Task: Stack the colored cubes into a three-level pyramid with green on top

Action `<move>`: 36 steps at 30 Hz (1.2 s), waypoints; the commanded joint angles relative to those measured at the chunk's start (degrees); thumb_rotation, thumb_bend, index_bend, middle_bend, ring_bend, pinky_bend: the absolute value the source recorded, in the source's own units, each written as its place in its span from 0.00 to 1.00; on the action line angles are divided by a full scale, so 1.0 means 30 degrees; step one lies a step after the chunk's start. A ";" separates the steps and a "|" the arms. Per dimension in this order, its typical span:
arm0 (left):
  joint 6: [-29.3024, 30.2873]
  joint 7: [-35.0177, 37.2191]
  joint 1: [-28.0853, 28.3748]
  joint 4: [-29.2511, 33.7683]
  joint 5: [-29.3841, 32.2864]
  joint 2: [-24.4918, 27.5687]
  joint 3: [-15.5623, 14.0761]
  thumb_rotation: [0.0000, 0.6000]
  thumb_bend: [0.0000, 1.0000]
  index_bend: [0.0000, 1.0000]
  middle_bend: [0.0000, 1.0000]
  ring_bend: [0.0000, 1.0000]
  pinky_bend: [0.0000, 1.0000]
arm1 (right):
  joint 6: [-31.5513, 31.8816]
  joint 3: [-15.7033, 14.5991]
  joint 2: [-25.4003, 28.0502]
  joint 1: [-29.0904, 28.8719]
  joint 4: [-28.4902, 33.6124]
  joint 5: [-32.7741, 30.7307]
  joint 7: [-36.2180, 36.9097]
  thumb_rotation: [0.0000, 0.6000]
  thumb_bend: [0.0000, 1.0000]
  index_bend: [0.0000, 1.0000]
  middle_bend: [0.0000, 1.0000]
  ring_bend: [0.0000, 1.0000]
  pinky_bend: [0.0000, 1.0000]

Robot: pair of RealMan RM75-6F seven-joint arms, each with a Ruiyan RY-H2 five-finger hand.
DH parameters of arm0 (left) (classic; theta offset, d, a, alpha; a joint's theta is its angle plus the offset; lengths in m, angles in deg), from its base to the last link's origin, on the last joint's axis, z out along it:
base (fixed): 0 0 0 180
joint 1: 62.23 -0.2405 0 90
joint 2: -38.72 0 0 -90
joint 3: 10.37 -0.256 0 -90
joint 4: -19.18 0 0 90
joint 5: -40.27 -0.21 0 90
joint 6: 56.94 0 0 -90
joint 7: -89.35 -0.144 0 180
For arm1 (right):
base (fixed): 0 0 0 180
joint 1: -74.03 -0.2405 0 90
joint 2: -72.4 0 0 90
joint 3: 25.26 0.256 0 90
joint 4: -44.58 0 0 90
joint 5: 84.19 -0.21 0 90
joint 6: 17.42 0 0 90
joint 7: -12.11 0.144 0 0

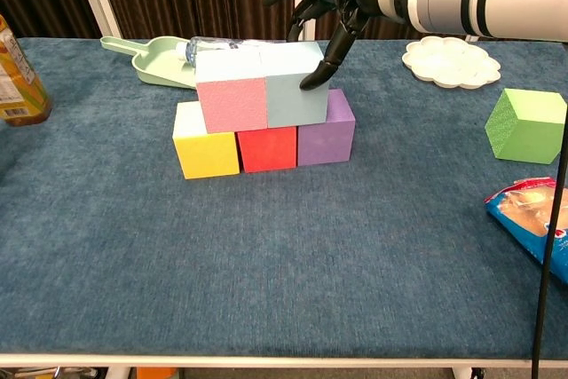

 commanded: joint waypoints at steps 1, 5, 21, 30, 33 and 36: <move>0.0008 0.0022 -0.0004 0.0005 -0.0004 0.0006 0.0005 1.00 0.04 0.11 0.09 0.03 0.14 | 0.0002 -0.0002 -0.0013 -0.0007 -0.0001 -0.0005 -0.0002 1.00 0.13 0.00 0.42 0.00 0.00; 0.0019 0.0045 -0.0001 0.0016 -0.0029 0.0023 0.0008 1.00 0.04 0.11 0.09 0.03 0.14 | 0.0016 0.0002 -0.0001 -0.0013 0.0029 0.0000 -0.0009 1.00 0.13 0.00 0.42 0.00 0.00; -0.0018 0.0049 -0.0002 -0.0036 -0.0003 0.0008 -0.0010 1.00 0.04 0.11 0.09 0.03 0.14 | -0.0171 -0.0121 -0.0078 -0.0063 -0.0136 -0.0001 -0.0027 1.00 0.10 0.00 0.36 0.00 0.00; 0.0018 0.0030 -0.0005 0.0015 -0.0032 0.0025 -0.0008 1.00 0.04 0.11 0.09 0.03 0.14 | -0.0422 -0.0056 0.0192 0.0143 0.0053 0.0586 0.0629 1.00 0.06 0.00 0.21 0.00 0.00; 0.0029 -0.0034 0.0009 0.0047 -0.0033 0.0013 0.0000 1.00 0.04 0.11 0.09 0.03 0.14 | -0.0554 -0.0053 0.0350 0.0212 0.0173 0.0717 0.0844 1.00 0.04 0.00 0.16 0.00 0.00; 0.0037 -0.0130 0.0045 0.0100 -0.0049 -0.0006 0.0015 1.00 0.04 0.11 0.10 0.03 0.14 | -0.0566 -0.0057 0.0589 0.0346 0.0421 0.0918 0.1040 1.00 0.03 0.00 0.14 0.00 0.00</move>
